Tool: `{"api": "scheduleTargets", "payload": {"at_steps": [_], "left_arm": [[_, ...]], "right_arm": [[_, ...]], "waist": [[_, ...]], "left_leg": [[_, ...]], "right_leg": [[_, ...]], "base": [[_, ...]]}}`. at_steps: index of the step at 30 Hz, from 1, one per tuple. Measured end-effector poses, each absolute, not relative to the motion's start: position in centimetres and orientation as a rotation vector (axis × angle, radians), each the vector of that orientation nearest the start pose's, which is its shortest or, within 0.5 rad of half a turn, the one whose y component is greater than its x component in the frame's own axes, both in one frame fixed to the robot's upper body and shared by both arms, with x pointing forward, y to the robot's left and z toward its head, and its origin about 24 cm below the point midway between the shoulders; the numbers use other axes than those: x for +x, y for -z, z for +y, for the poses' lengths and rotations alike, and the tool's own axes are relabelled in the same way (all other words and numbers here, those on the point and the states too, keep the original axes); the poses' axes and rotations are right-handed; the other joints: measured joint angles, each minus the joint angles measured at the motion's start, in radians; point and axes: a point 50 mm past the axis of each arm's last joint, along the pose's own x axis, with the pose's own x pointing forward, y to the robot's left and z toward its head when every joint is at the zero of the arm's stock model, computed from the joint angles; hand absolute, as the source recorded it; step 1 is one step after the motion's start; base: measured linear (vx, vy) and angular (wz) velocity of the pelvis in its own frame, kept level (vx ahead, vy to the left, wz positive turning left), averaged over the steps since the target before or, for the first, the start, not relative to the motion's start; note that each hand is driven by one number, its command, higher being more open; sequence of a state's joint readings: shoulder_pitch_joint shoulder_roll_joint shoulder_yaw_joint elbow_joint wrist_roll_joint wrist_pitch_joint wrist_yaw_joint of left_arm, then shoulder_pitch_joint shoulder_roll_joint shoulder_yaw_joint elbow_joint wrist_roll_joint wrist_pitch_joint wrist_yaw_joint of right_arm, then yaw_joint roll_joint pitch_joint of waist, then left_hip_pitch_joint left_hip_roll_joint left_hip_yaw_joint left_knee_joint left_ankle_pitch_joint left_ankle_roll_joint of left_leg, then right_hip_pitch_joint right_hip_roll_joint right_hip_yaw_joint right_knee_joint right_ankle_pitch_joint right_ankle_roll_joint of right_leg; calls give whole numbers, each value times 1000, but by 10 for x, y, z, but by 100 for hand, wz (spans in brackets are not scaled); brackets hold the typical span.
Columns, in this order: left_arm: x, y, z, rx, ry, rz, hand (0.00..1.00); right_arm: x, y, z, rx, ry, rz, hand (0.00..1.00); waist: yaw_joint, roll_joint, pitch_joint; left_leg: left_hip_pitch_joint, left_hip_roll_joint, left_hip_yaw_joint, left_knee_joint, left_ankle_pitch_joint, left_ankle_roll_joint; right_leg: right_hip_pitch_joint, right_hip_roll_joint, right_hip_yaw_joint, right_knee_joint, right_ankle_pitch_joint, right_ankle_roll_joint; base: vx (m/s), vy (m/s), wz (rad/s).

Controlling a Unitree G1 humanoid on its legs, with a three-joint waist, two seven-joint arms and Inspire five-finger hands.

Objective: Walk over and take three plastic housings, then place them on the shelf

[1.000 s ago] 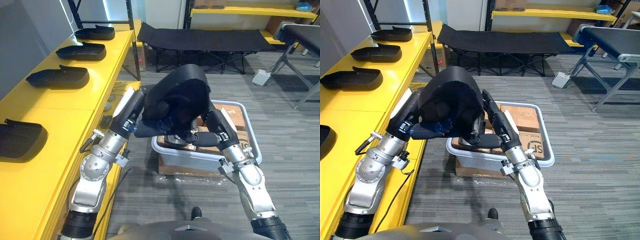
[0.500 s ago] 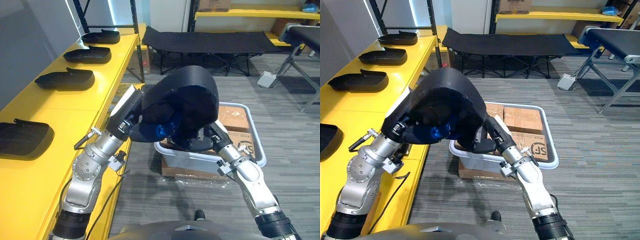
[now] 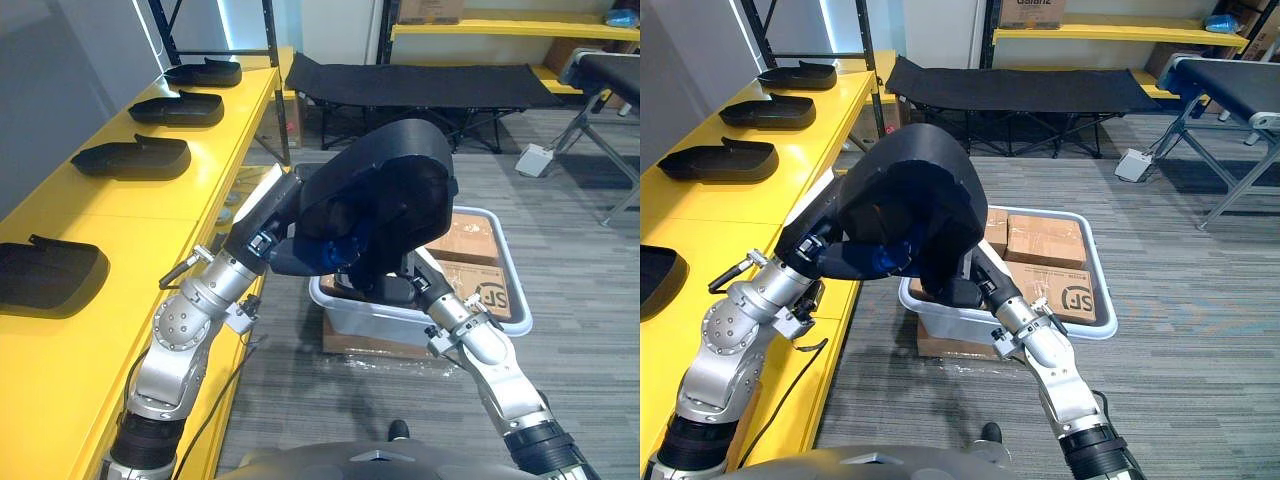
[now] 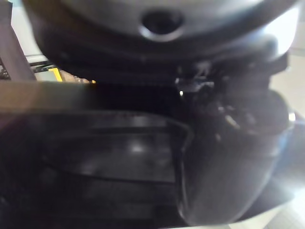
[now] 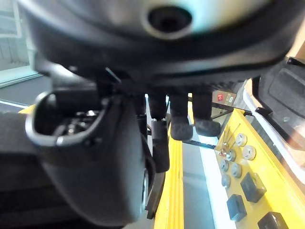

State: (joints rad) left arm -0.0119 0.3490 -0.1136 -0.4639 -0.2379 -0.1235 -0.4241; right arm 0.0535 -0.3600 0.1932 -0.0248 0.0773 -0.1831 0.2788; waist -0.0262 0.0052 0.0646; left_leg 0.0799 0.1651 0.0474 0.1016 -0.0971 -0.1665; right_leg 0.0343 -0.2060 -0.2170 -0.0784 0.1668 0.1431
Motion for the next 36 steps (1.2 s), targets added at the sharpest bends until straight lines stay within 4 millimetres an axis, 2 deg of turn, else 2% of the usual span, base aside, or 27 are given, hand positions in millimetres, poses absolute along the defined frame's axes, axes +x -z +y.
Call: {"api": "scheduleTargets", "payload": {"at_steps": [1, 8, 15, 36], "left_arm": [[220, -154, 134, 185, 663, -527, 0], [223, -139, 132, 170, 672, -445, 0], [224, -134, 133, 158, 654, -422, 0], [221, -130, 137, 109, 601, -417, 0]], "right_arm": [[233, -46, -156, -273, -487, -75, 100], [230, -41, -154, -409, -518, -58, 100], [230, -40, -153, -459, -490, -65, 100], [229, -44, -152, -457, -483, -113, 100]], "waist": [[0, 0, 0], [13, -1, -1], [22, -1, 0], [26, 0, 1]], "left_leg": [[0, 0, 0, 0, 0, 0], [-1, 0, 0, 0, 0, 0], [-1, 0, -1, 0, 0, 0], [-2, 0, -2, 0, 0, 0]], "right_leg": [[0, 0, 0, 0, 0, 0], [0, 0, 1, 0, 1, 1], [0, 0, 2, 0, 2, 2], [1, 1, 3, 0, 2, 3]], "base": [[0, 0, 0], [0, 0, 0], [0, 0, 0], [0, 0, 0]]}}
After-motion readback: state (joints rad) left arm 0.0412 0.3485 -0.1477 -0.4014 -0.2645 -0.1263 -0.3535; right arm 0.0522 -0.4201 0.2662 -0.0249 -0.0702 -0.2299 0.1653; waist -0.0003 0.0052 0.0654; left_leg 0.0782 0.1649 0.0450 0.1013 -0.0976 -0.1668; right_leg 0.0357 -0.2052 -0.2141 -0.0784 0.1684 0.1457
